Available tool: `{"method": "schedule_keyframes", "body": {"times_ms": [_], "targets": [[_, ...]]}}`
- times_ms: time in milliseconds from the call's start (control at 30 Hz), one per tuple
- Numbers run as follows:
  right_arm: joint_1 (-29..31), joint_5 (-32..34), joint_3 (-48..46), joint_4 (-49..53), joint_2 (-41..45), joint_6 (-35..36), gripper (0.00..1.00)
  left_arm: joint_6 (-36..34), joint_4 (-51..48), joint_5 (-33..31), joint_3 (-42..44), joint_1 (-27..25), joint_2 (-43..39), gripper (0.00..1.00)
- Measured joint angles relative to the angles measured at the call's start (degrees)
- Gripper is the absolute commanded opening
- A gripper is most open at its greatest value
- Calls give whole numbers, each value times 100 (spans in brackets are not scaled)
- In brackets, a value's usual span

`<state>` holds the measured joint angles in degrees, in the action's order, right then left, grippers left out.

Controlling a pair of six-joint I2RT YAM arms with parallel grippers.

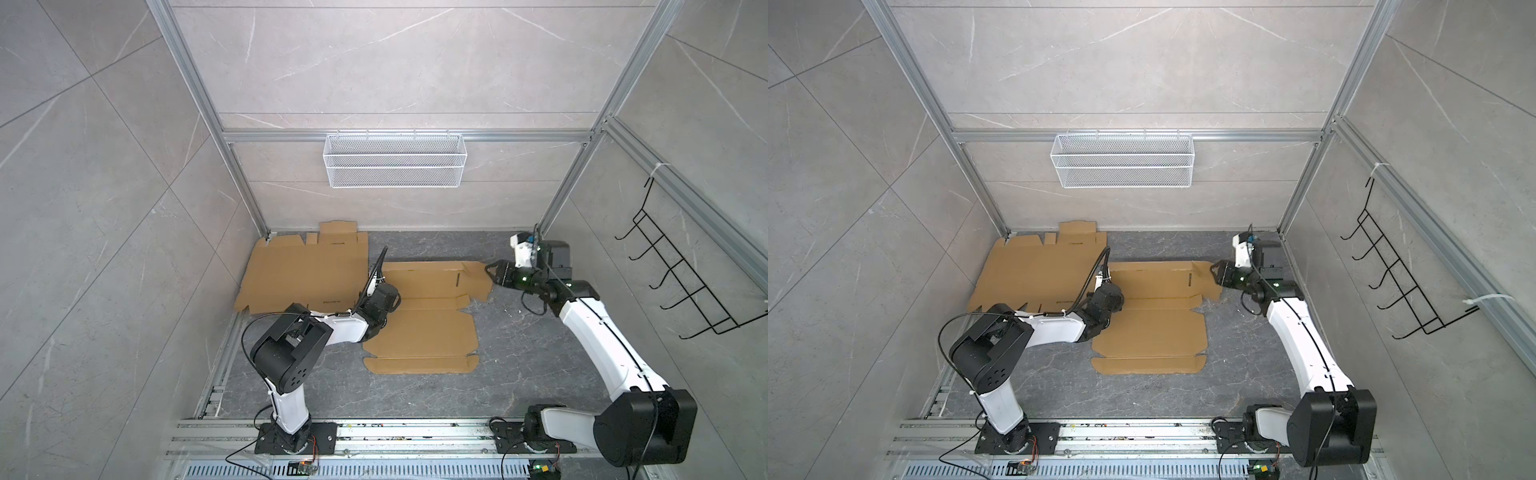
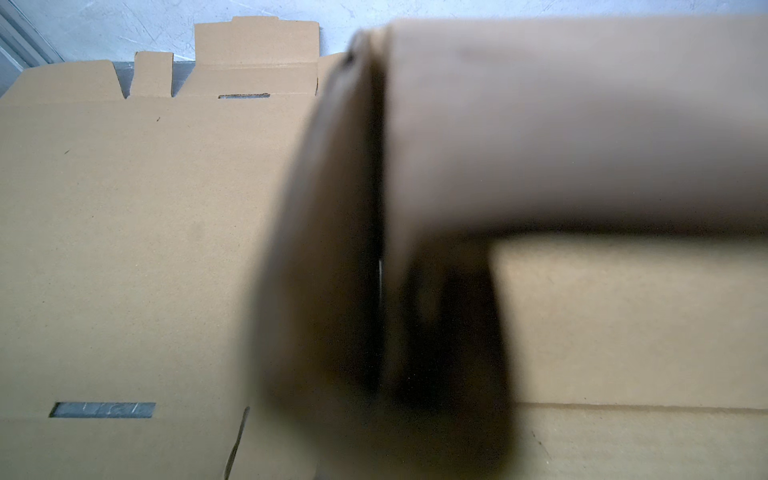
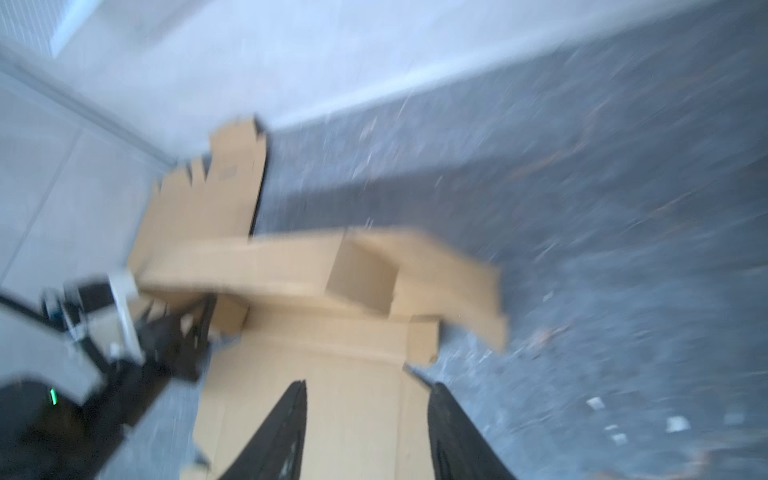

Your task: Fold the paper box

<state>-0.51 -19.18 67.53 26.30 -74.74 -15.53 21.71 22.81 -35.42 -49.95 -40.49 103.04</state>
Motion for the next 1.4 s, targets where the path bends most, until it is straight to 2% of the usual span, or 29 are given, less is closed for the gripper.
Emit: {"method": "schedule_keyframes", "body": {"times_ms": [167, 300, 400, 667, 933, 1200, 1400], "targets": [[-505, 761, 979, 358, -1108, 24, 49, -52, 2, 4, 0, 0, 0, 0], [-581, 678, 1088, 507, -2181, 291, 48, -85, 0, 13, -7, 0, 2, 0], [-549, 439, 1034, 568, -2592, 531, 49, -92, -2, 15, -17, 0, 9, 0], [-415, -411, 1021, 538, -2684, 1126, 49, -92, -48, 20, -83, 2, 44, 0], [-201, -1040, 232, 393, -2398, 1292, 49, -98, -151, 50, -149, 4, 46, 0], [212, -1320, 59, 411, -1803, 1346, 48, -98, -181, 109, -168, 4, 46, 0], [549, -1132, -140, 339, -1738, 1344, 50, -94, -184, 111, -168, 4, 46, 0]]}}
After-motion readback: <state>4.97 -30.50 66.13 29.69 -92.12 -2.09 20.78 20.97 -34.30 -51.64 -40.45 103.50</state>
